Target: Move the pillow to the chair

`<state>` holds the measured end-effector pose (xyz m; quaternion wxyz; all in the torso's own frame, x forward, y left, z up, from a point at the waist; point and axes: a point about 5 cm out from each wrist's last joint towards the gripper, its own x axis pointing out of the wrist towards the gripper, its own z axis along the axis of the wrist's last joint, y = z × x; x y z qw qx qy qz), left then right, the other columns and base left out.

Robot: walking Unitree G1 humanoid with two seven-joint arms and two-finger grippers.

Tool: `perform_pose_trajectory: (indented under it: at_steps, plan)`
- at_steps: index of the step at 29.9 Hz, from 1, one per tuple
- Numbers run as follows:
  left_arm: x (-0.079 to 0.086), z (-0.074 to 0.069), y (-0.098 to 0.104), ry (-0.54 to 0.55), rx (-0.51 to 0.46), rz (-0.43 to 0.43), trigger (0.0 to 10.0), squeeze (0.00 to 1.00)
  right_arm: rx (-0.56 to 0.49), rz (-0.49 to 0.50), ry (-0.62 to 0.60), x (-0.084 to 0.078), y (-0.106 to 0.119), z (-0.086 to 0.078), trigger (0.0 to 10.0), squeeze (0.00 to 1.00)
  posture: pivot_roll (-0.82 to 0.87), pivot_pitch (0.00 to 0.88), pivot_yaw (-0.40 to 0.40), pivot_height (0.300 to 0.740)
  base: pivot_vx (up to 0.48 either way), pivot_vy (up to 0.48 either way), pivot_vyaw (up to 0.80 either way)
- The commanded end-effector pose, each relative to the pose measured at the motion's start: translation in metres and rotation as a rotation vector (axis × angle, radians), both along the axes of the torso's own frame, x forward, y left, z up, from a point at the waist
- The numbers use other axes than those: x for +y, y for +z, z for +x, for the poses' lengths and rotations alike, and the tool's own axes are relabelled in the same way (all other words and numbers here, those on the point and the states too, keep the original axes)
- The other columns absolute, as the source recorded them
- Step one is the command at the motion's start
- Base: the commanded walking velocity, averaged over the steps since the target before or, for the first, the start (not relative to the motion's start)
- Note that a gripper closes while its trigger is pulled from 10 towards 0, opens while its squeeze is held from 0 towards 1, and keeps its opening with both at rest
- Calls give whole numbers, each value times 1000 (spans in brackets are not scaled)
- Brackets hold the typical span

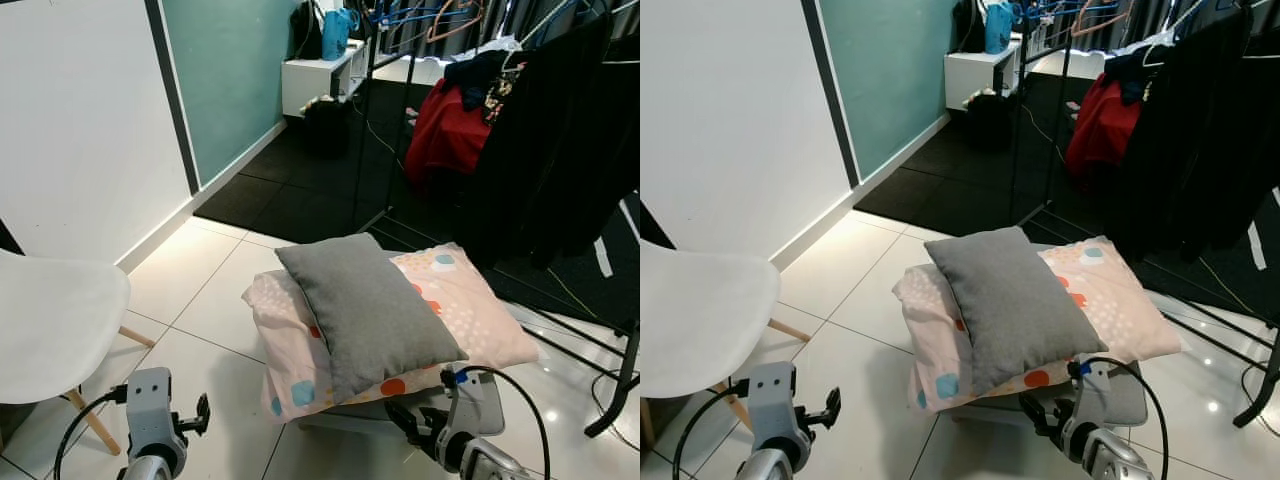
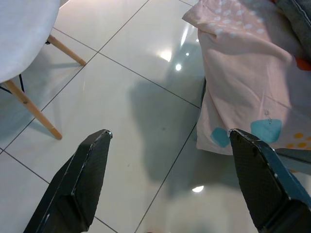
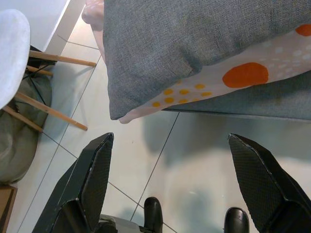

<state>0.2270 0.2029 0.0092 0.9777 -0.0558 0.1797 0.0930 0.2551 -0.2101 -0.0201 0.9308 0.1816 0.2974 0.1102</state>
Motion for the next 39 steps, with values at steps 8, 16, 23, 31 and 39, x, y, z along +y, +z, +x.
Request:
perform_pose_trajectory:
  at_steps: [8,16,23,31,39]
  plan:
    - [1,-4,-3,9,19,-7,10000,0,14,-4,-10,-3,-3,-4,10000,0,-79,48,-13,740,0,0,0]
    - [0,-5,-3,3,18,-4,10000,0,18,-6,-6,-3,-4,-5,10000,0,-79,42,-15,740,0,0,0]
    - [0,-5,-3,4,18,-5,10000,0,18,-6,-6,-3,-4,-5,10000,0,-80,40,-13,740,0,0,0]
    - [0,-4,-4,1,20,-8,10000,0,18,-6,-10,-3,-4,-5,10000,0,-85,38,-5,740,0,0,0]
    - [1,-2,-3,4,17,-5,10000,0,15,-4,-10,-1,-3,-3,10000,0,-77,35,-8,740,0,0,0]
